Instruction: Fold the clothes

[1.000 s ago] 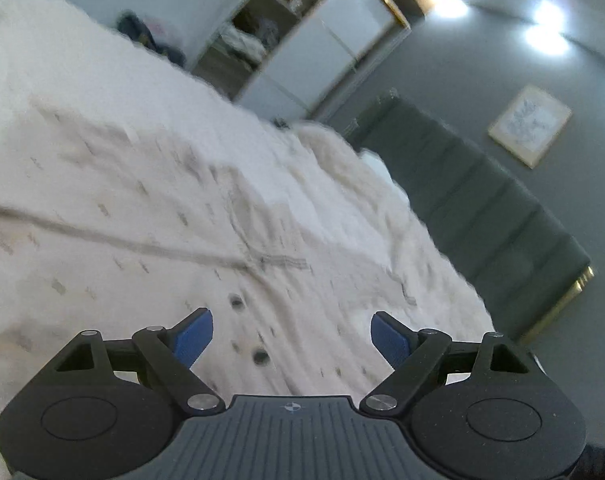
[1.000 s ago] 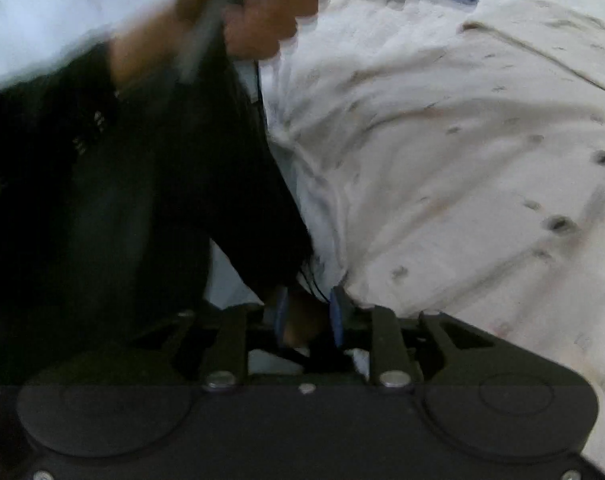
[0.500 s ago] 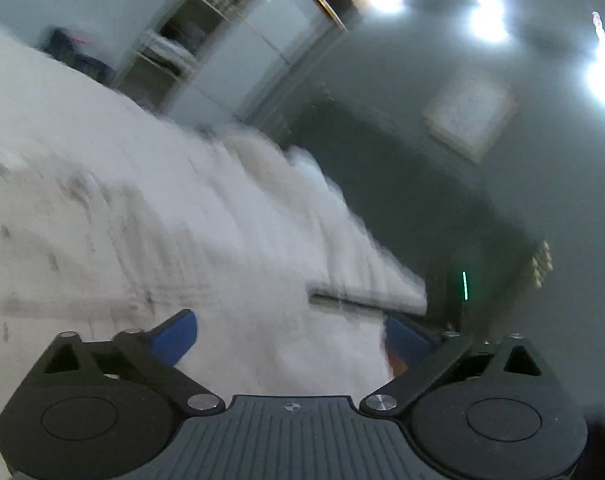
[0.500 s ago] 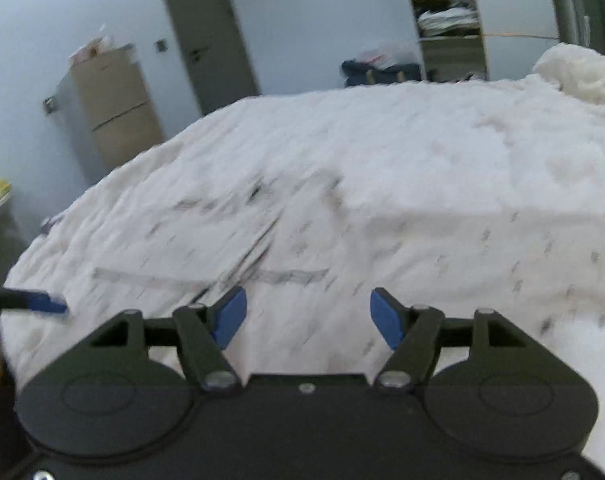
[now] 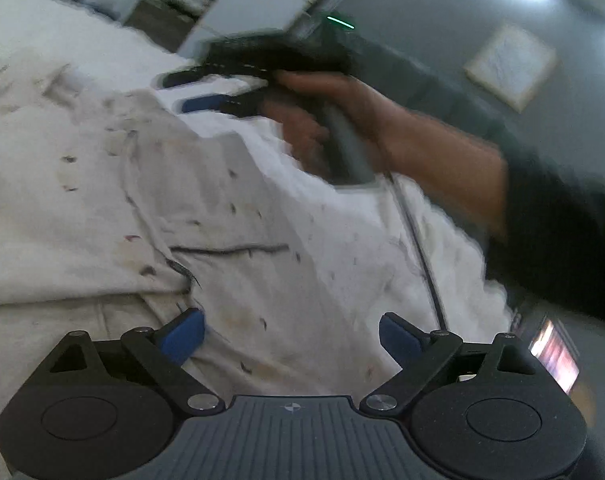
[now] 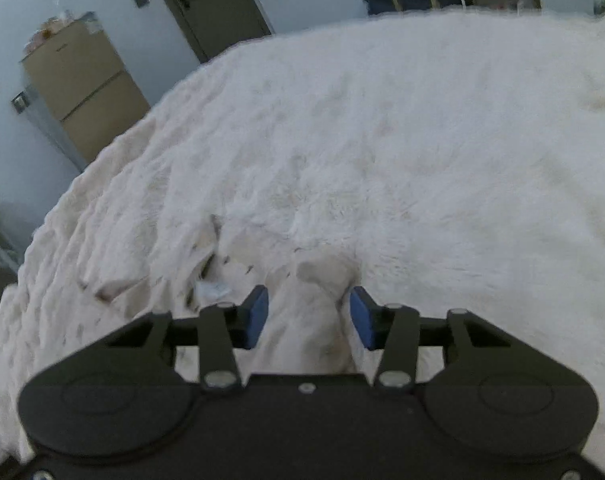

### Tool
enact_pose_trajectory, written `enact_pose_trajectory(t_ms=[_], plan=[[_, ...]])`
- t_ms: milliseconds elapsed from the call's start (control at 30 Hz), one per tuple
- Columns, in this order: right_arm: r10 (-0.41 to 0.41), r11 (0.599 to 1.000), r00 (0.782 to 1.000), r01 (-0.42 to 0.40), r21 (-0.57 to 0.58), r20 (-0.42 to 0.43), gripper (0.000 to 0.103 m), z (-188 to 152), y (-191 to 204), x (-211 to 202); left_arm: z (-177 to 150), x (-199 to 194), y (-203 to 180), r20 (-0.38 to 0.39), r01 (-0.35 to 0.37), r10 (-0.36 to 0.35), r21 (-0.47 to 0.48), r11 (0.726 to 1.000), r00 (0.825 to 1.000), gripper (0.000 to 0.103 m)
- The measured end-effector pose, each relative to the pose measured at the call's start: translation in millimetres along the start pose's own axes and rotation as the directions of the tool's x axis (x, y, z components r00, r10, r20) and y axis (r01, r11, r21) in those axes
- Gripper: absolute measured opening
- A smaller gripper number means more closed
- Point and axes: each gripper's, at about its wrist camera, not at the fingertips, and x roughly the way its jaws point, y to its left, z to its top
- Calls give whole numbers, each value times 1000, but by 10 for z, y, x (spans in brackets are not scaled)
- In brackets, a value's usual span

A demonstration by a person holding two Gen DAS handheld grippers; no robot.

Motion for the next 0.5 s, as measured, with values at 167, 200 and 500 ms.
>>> enact_pose_trajectory(t_ms=[167, 200, 500], plan=[[73, 996, 997, -71, 56, -36, 7, 14, -88, 203, 31, 15, 97, -20, 14, -16, -68, 998, 1000, 92], [82, 996, 997, -82, 22, -15, 6, 39, -66, 175, 24, -3, 105, -22, 14, -15, -78, 997, 1000, 92], [-145, 921, 989, 140, -363, 15, 13, 39, 310, 403, -75, 34, -39, -45, -52, 52, -10, 999, 998, 93]])
